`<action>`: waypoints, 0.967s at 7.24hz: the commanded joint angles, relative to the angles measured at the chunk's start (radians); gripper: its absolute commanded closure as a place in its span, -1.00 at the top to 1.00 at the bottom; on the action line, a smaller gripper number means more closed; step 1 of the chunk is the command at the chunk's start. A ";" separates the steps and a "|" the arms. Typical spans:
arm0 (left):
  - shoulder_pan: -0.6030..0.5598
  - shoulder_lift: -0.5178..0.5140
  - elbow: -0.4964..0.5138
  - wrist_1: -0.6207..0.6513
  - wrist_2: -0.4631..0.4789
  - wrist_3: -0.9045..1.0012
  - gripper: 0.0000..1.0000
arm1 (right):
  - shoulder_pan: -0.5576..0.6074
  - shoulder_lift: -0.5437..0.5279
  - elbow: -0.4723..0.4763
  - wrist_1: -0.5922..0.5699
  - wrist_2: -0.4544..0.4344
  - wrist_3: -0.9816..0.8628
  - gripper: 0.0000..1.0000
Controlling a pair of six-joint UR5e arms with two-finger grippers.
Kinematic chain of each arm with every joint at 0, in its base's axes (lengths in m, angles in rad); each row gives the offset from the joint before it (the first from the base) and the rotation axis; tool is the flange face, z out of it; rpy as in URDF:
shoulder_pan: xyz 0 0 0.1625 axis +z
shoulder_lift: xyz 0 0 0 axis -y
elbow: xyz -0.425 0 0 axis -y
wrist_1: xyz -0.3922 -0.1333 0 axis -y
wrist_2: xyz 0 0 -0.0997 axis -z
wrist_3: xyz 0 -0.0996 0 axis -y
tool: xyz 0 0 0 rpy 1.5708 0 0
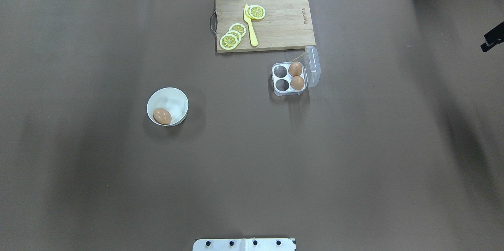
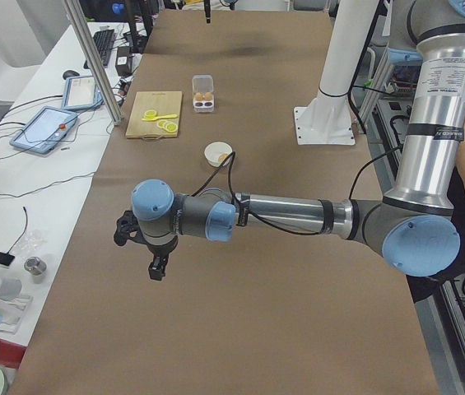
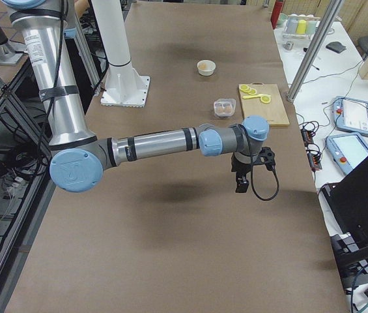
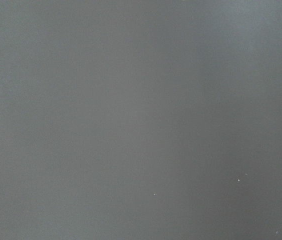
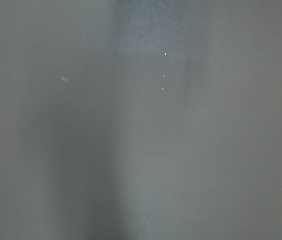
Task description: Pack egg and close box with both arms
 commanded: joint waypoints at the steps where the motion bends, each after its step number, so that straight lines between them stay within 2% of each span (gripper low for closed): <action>1: -0.001 0.000 -0.021 0.003 0.002 -0.005 0.96 | 0.001 0.000 -0.002 0.001 -0.003 0.001 1.00; 4: 0.006 -0.013 -0.060 0.005 0.009 -0.005 0.96 | 0.001 0.000 -0.002 0.000 -0.006 0.002 1.00; 5: 0.043 -0.036 -0.072 0.006 0.011 -0.005 0.96 | -0.001 0.000 0.000 0.001 -0.006 0.002 1.00; 7: 0.268 -0.131 -0.101 0.012 0.095 -0.168 0.98 | -0.001 -0.002 -0.002 0.000 -0.006 -0.002 1.00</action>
